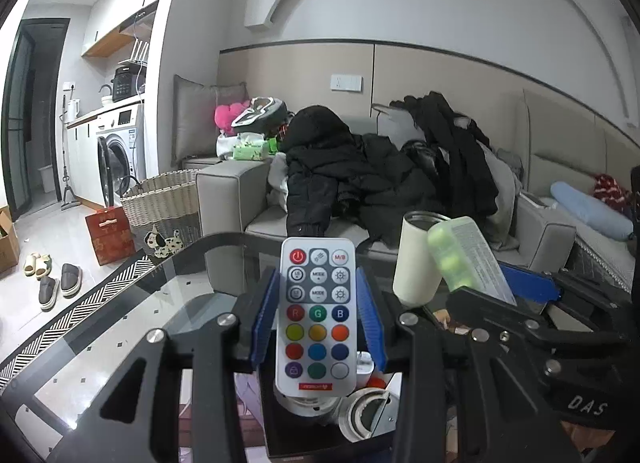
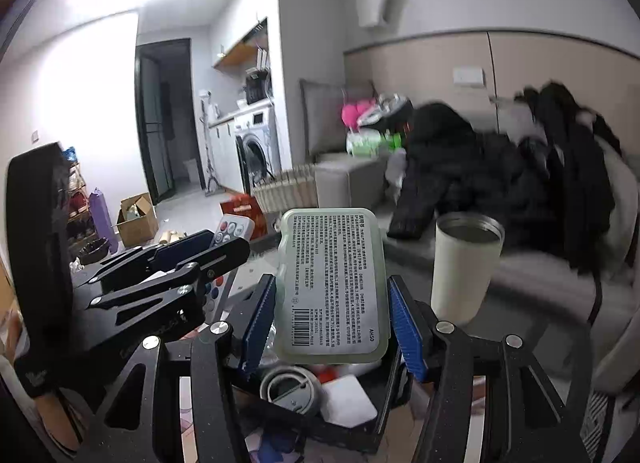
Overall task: Organize rigid objects
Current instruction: 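Lift the remote with the left tool while the right tool lifts the green box over the black box, then lower both held items into the black box and open both tools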
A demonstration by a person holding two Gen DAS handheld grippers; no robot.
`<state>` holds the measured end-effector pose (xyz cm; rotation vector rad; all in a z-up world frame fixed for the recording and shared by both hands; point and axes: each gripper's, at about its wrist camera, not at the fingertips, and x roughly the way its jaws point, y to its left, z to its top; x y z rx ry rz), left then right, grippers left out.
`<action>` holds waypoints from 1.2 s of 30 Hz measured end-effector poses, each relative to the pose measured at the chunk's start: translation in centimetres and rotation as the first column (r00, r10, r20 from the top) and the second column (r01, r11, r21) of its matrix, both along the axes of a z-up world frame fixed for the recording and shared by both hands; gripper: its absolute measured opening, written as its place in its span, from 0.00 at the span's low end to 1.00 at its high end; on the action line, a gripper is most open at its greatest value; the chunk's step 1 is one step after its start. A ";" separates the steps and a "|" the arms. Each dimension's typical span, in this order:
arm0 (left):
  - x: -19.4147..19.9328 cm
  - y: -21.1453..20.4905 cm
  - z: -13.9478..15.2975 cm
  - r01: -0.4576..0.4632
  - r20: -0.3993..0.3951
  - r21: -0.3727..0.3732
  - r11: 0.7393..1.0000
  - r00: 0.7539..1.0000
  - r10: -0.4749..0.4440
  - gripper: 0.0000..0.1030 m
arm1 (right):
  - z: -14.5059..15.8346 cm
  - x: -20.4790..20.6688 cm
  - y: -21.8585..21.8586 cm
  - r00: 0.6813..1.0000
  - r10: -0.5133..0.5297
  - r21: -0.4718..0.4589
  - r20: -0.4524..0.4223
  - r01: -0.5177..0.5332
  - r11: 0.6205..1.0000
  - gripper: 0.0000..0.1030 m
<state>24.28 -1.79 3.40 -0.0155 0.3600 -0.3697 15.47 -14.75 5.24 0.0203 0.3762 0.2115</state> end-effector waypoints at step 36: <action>3.5 -0.9 -4.4 -0.035 -0.258 0.092 0.995 0.964 0.058 0.59 | -5.5 5.1 -0.7 0.931 0.031 0.057 -0.364 -0.011 0.998 0.57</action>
